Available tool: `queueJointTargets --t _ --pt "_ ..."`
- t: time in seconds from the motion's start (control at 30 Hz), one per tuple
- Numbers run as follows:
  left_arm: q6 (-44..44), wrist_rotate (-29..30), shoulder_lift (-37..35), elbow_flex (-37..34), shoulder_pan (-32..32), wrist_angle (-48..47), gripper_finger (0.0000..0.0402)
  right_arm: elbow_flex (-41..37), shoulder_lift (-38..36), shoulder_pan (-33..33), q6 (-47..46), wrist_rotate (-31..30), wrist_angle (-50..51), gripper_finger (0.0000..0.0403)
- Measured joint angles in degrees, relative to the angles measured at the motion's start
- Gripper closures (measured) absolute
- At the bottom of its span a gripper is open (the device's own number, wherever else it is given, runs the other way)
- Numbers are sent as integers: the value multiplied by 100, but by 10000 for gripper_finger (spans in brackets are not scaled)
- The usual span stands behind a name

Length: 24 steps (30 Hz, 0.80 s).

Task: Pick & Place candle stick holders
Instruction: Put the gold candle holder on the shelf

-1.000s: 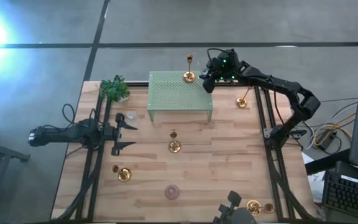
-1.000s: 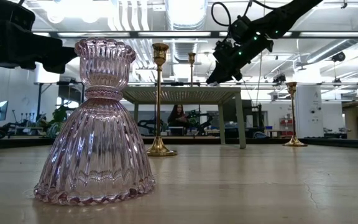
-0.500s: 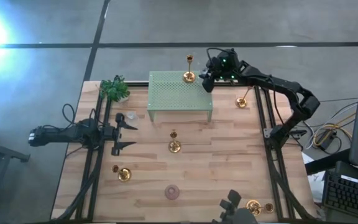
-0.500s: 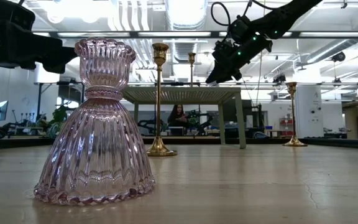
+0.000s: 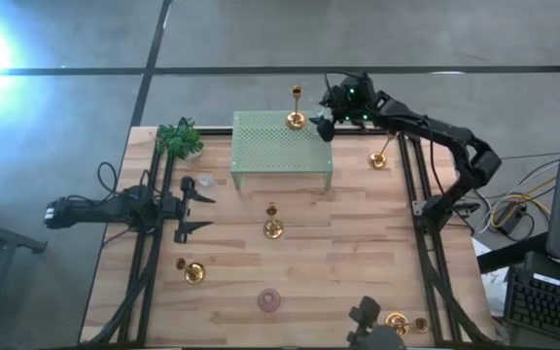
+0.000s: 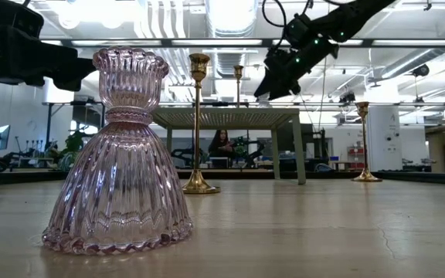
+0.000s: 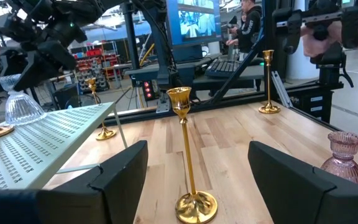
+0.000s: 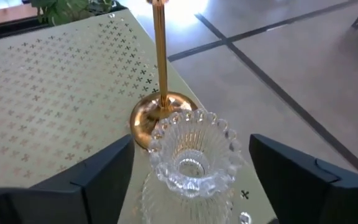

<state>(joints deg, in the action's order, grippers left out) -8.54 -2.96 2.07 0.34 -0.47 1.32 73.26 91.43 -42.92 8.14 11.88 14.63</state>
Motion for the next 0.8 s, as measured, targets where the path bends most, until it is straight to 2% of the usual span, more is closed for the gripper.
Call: queueJointTargets --t 0.17,0.47,0.8 --pt "0 2 1 0 1 0 119 394 -29 -13 0 -8 831 81" --pt "0 2 0 0 2 0 119 851 -232 -13 131 -182 2008 104" --pt "0 2 0 0 2 0 119 768 -1357 -9 81 -196 2473 128"
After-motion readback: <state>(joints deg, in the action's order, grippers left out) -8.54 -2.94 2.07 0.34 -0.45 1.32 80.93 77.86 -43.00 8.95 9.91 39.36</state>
